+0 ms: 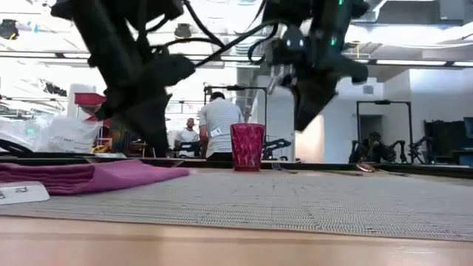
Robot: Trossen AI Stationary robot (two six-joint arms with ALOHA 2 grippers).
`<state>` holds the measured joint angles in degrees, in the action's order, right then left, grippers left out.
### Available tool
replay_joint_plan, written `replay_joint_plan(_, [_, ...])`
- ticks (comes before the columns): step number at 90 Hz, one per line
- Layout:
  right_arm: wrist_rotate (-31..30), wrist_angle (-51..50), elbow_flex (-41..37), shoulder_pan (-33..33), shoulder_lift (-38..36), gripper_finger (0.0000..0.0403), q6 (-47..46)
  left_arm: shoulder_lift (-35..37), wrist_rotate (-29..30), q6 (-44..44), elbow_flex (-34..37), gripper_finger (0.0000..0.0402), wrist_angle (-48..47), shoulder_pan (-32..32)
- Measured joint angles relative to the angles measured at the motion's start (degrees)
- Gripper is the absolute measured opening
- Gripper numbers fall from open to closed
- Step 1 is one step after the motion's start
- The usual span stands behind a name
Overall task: Set table place
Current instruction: Adjust the gray place mat
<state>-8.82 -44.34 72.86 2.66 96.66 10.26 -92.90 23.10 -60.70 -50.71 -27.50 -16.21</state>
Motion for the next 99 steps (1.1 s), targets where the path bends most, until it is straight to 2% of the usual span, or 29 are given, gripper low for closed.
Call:
replay_joint_plan(8, [-0.7, -1.3, 1.5, 0.2, -4.7, 0.0000, -3.3, 0.0, -0.4, -2.3, 3.0, 0.0000, 2.0, -0.1])
replay_joint_plan(22, [-2.9, -3.2, 1.5, 0.8, -10.0, 0.0000, -8.3, 0.0, 0.4, -5.8, 9.1, 0.0000, 15.4, -0.1])
replay_joint_plan(29, [-3.7, -3.8, 1.6, 1.0, -11.6, 0.0000, -9.5, 0.0, 0.1, -5.9, 10.8, 0.0000, 18.9, -0.1])
replay_joint_plan(52, [-3.7, -8.4, 1.6, 2.4, -13.9, 0.0000, -13.1, -1.3, -5.7, -11.0, 12.5, 0.0000, 19.0, -3.6])
replay_joint_plan(69, [-3.7, -9.5, 1.6, 3.7, -14.0, 0.0000, -13.5, -1.5, -15.8, -16.0, 12.3, 0.0000, 19.3, -9.5])
replay_joint_plan(75, [-3.7, -9.3, 1.6, 3.9, -14.0, 0.0000, -13.5, -1.5, -15.8, -19.8, 12.3, 0.0000, 19.0, -11.4])
replay_joint_plan(85, [-3.7, -9.5, 1.6, 4.5, -13.9, 0.0000, -14.3, -1.6, -12.3, -25.1, 12.3, 0.0000, 18.5, -13.4])
replay_joint_plan(99, [-3.7, -9.5, 1.6, 4.3, -13.9, 0.0000, -13.5, -1.6, -11.2, -26.8, 12.3, 0.0000, 17.8, -12.7])
